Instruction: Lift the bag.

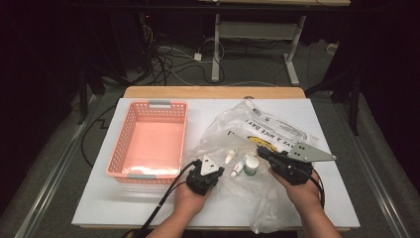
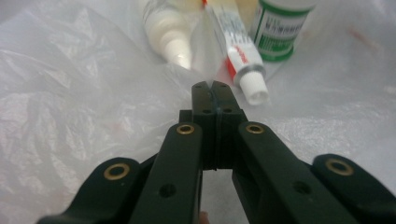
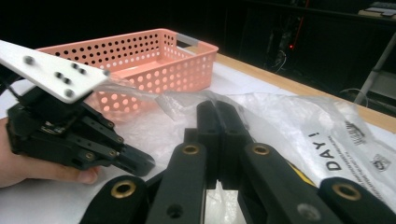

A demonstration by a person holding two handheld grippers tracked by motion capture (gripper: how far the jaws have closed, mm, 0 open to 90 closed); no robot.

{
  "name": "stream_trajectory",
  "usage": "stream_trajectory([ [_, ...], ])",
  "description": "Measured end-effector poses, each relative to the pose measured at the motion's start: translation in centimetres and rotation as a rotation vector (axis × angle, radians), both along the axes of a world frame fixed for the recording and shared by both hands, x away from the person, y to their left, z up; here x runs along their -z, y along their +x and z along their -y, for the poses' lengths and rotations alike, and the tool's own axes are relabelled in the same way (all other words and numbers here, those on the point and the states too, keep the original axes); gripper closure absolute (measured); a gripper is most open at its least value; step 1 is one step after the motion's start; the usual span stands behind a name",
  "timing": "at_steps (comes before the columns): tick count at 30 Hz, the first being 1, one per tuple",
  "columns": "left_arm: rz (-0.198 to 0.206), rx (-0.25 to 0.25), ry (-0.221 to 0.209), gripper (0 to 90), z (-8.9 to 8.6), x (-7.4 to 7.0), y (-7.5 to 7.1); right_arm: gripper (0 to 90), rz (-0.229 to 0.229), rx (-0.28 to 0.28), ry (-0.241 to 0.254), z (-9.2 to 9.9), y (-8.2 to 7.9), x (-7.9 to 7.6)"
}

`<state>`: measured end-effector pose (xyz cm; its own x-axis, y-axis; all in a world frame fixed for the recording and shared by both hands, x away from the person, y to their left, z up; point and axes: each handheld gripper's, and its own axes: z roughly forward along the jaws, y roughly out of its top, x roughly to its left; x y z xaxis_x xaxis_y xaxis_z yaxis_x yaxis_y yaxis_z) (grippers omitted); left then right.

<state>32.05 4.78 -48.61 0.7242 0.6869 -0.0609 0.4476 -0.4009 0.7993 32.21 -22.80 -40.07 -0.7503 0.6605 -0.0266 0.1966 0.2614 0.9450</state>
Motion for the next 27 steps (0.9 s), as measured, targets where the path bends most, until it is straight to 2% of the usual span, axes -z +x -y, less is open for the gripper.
stream_trajectory([
  [3, 0.057, -0.003, -0.028, 88.5, 0.0, -0.5, -0.4, 90.0, 0.008, 0.011, 0.009, 0.1, 0.1, -0.1],
  [8, 0.129, -0.002, -0.085, 88.5, -0.1, -2.5, -0.3, 90.0, 0.022, 0.033, 0.032, 0.2, 0.4, -0.6],
  [15, 0.208, 0.017, -0.157, 88.4, 0.0, -5.0, -0.6, 90.0, 0.057, 0.077, 0.047, 0.2, 0.5, -0.9],
  [20, 0.29, 0.033, -0.171, 88.4, 0.2, -7.8, -0.8, 90.0, 0.079, 0.107, 0.065, 0.3, 0.9, -1.5],
  [27, 0.395, 0.016, -0.189, 88.4, 0.0, -12.5, 0.1, 90.0, 0.124, 0.142, 0.101, 0.6, 2.3, -3.9],
])
